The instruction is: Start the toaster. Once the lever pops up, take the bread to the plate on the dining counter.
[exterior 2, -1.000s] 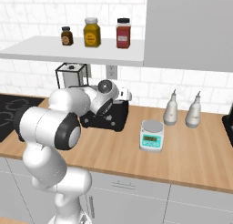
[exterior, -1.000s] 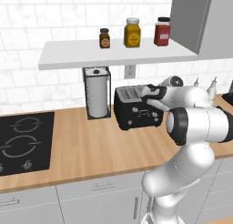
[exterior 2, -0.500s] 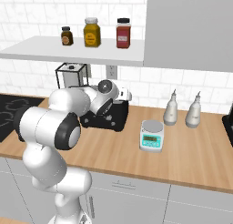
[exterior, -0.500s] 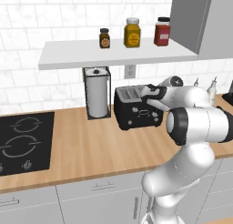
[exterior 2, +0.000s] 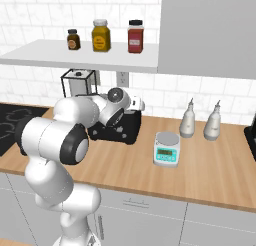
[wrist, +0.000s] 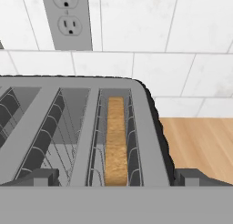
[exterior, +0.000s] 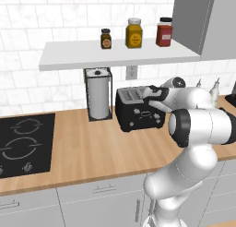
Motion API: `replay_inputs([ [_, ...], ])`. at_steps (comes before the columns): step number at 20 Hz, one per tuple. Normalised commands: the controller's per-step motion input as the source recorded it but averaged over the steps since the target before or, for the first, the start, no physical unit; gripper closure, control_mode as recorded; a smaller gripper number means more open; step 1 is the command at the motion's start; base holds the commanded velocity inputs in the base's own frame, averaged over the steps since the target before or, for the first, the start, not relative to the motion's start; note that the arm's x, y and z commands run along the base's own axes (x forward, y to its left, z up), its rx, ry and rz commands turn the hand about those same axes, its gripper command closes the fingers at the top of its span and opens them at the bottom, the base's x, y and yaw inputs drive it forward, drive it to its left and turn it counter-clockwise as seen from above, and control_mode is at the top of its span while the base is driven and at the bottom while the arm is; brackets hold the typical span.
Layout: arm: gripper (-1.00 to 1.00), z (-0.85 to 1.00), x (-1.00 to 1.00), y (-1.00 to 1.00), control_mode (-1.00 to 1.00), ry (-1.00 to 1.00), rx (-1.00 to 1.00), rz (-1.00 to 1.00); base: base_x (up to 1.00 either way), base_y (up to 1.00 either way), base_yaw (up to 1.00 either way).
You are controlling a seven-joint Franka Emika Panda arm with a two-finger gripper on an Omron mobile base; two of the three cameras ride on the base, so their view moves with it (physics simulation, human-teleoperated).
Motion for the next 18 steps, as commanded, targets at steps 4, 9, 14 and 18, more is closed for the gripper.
replay_inputs([
  [4,-1.00,0.00,0.00,0.00,-1.00,0.00,0.00,0.00,0.00,0.00,0.00],
  [9,-1.00,0.00,0.00,0.00,-1.00,0.00,0.00,0.00,0.00,0.00,0.00],
  [14,-1.00,0.00,0.00,0.00,-1.00,0.00,0.00,0.00,0.00,0.00,0.00],
  [18,-1.00,0.00,0.00,0.00,-1.00,0.00,0.00,0.00,0.00,0.00,0.00],
])
